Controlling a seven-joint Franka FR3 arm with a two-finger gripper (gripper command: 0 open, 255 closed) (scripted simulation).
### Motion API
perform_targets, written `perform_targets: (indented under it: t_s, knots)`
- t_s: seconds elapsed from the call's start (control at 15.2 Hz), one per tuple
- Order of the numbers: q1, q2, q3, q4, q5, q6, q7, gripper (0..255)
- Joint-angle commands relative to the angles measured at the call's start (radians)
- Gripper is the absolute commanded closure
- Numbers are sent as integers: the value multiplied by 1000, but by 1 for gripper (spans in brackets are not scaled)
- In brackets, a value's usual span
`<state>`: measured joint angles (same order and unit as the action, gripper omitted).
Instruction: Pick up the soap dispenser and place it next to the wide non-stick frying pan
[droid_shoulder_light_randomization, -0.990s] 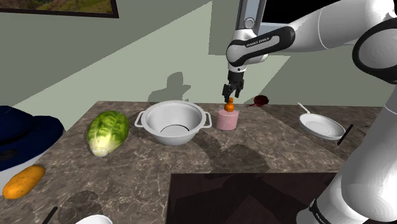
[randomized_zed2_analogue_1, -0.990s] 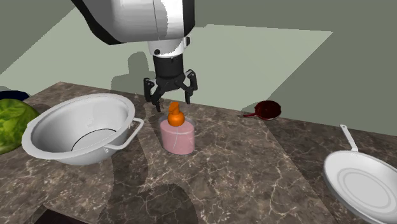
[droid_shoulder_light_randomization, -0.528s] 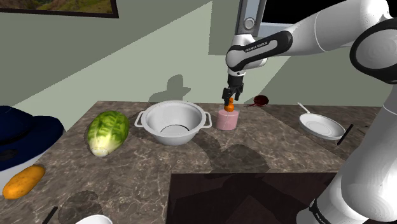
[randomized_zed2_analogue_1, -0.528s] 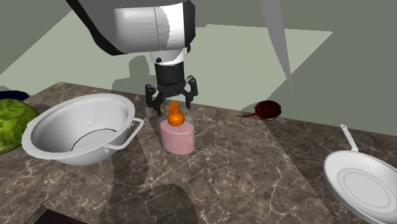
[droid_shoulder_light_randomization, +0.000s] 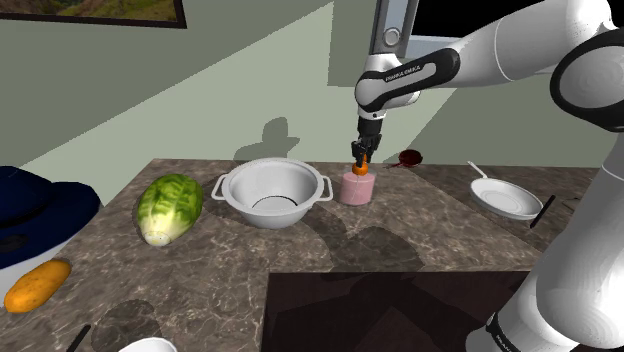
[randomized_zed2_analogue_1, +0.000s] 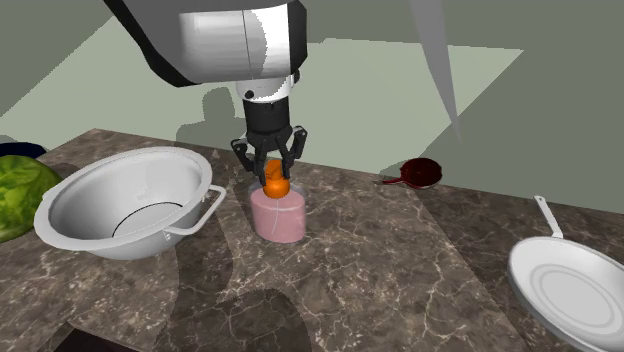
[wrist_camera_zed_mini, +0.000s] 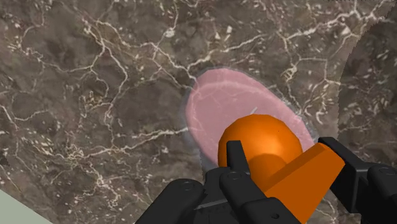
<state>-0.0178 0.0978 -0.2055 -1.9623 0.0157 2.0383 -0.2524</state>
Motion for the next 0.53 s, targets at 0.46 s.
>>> perform_targets:
  t_s: [0.46]
  knots:
    - [0, -8, 0, 16, -2, -25, 1, 255]
